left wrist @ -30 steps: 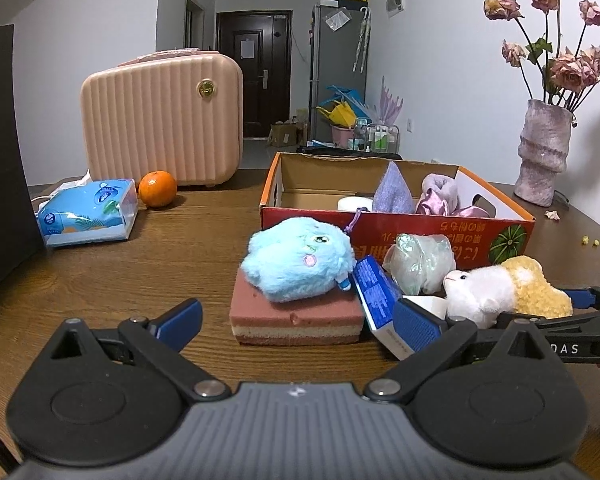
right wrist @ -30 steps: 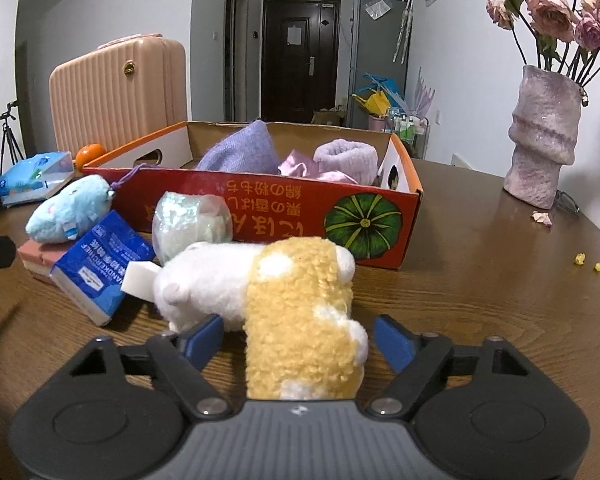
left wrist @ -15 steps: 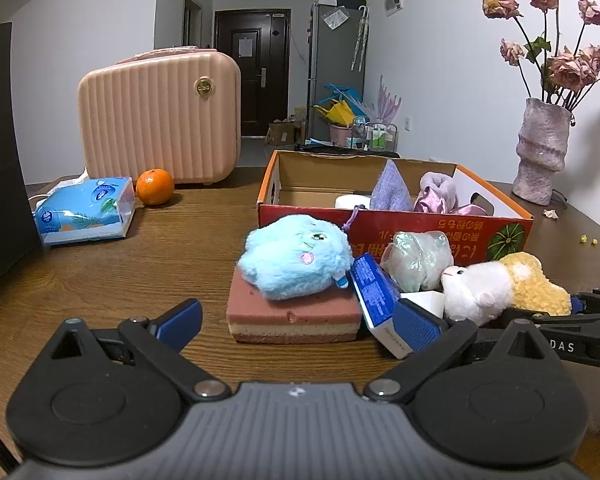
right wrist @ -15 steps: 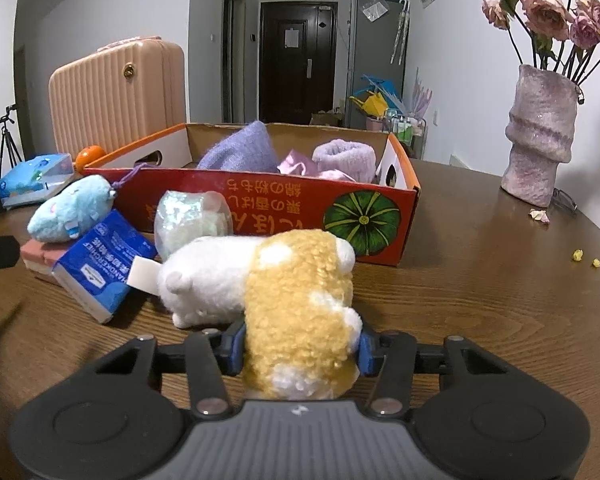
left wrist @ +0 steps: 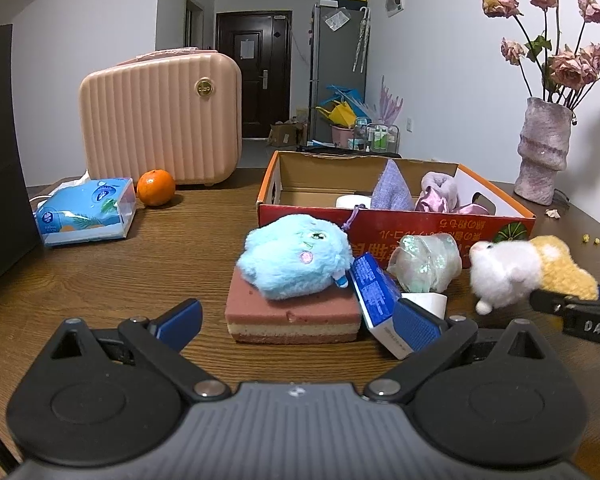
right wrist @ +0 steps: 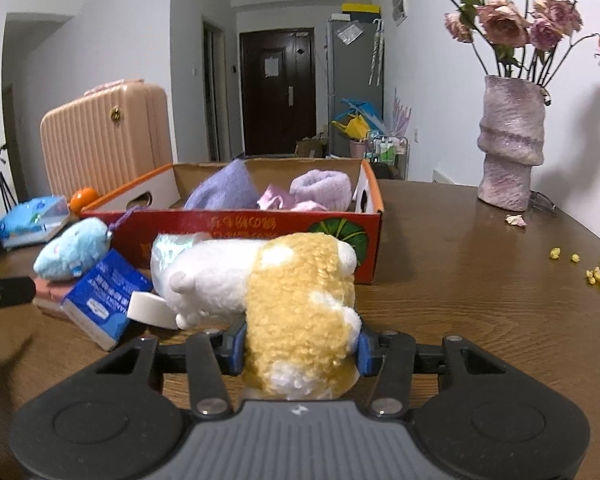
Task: Organize soft objects
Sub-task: 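Lift the plush lamb with the right tool while the left tool grasps the blue fluffy plush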
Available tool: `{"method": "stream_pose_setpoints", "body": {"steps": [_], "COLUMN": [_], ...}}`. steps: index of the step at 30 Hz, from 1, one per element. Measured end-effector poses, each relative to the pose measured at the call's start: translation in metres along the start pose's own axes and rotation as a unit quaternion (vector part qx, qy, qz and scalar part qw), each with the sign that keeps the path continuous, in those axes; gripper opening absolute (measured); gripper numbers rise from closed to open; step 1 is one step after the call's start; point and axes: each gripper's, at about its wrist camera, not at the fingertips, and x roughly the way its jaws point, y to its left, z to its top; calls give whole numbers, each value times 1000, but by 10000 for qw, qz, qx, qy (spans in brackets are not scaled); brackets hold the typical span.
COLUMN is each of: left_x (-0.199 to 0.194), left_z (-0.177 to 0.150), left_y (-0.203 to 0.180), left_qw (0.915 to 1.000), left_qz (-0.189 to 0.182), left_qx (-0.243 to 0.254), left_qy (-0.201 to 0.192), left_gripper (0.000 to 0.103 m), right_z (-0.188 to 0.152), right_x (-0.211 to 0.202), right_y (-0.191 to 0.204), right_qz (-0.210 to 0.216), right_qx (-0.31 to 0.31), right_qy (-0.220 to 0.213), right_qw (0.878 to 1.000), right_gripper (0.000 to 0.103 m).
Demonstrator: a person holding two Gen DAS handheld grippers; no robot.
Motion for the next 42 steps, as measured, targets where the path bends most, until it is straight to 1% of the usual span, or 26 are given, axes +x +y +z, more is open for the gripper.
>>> {"method": "stream_pose_setpoints", "body": {"steps": [6, 14, 18, 24, 28, 30, 34, 42], "left_x": [1, 1, 4, 18, 34, 45, 60, 77], "left_z": [-4, -4, 6, 21, 27, 29, 30, 33], "left_y": [-10, -25, -22, -13, -10, -7, -1, 4], "left_qw": [9998, 9989, 9992, 9987, 9984, 9986, 9991, 9997], "left_qz": [103, 126, 203, 426, 501, 518, 413, 129], "left_qx": [196, 440, 292, 115, 140, 98, -9, -47], "left_qy": [-26, -108, -183, -269, -204, -75, 134, 186], "left_gripper": [103, 103, 103, 103, 103, 103, 103, 103], "right_z": [1, 2, 3, 2, 2, 1, 1, 0], "right_x": [-8, -14, -16, -15, -13, -11, -9, -6], "right_y": [-5, -9, -11, -11, -12, -12, -13, -12], "right_qz": [42, 90, 92, 62, 9, -13, -45, -105], "right_qx": [114, 222, 268, 309, 335, 348, 370, 371], "right_qy": [-137, -252, -288, -289, -260, -250, -235, -245], "right_qw": [9998, 9994, 9992, 9991, 9991, 9991, 9990, 9990], "right_gripper": [49, 49, 49, 49, 49, 49, 49, 49]}}
